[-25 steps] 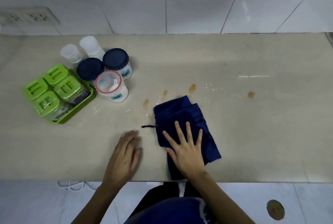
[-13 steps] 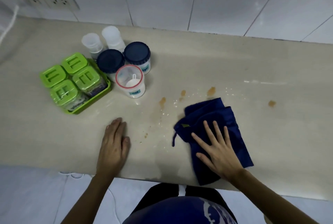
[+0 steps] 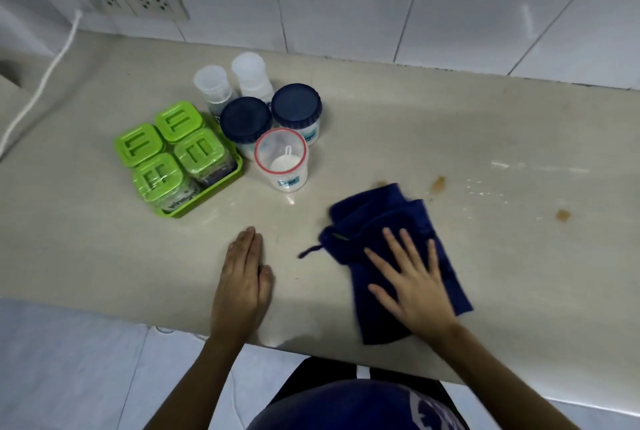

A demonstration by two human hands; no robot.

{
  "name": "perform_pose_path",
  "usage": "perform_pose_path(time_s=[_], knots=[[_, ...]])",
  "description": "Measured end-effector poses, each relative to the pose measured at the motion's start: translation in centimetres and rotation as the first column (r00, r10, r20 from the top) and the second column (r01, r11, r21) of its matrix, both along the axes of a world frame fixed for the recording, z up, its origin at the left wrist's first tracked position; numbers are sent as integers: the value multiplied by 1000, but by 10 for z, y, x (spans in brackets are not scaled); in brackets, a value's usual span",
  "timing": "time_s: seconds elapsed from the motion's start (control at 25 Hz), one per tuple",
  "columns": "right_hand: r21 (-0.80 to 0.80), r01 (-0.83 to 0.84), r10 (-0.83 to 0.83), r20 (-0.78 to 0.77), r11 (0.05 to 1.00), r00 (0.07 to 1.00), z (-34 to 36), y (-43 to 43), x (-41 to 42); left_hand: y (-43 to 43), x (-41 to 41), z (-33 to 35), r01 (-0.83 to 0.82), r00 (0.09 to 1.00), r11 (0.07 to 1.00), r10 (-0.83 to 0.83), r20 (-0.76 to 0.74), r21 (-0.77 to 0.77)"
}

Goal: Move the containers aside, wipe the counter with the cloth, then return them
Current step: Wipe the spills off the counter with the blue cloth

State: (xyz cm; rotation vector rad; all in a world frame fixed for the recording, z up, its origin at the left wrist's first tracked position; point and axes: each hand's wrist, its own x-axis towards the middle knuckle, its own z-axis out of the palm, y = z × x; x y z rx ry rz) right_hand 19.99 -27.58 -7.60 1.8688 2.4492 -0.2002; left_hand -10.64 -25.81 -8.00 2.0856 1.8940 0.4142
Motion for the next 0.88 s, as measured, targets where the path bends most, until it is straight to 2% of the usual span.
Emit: perform_pose_path(time_s=[0.16, 0.28, 0.4, 0.48, 0.56, 0.68, 0.88], knots=[[-30, -1, 3, 64, 1000, 998, 2, -6, 18, 0, -2, -1, 12, 1000, 1000, -12, 22, 13], [-20, -165, 166, 28, 986, 986, -1, 3, -28, 0, -3, -2, 9, 999, 1000, -9, 32, 5], [15, -369, 369, -52, 929, 928, -6, 7, -96, 0, -4, -2, 17, 999, 1000, -16, 28, -7], [5, -406, 405, -101, 914, 909, -7, 6, -125, 0, -3, -1, -1, 999, 1000, 2, 48, -15], [18, -373, 372, -128, 928, 919, -8, 6, -123, -2, -3, 0, -16, 998, 1000, 17, 59, -20], [36, -268, 271, -112, 963, 956, -8, 13, -69, -1, -4, -1, 6, 999, 1000, -6, 37, -14], [4, 72, -72, -50, 997, 996, -1, 25, 24, 1, -1, 0, -9, 999, 1000, 9, 53, 6]])
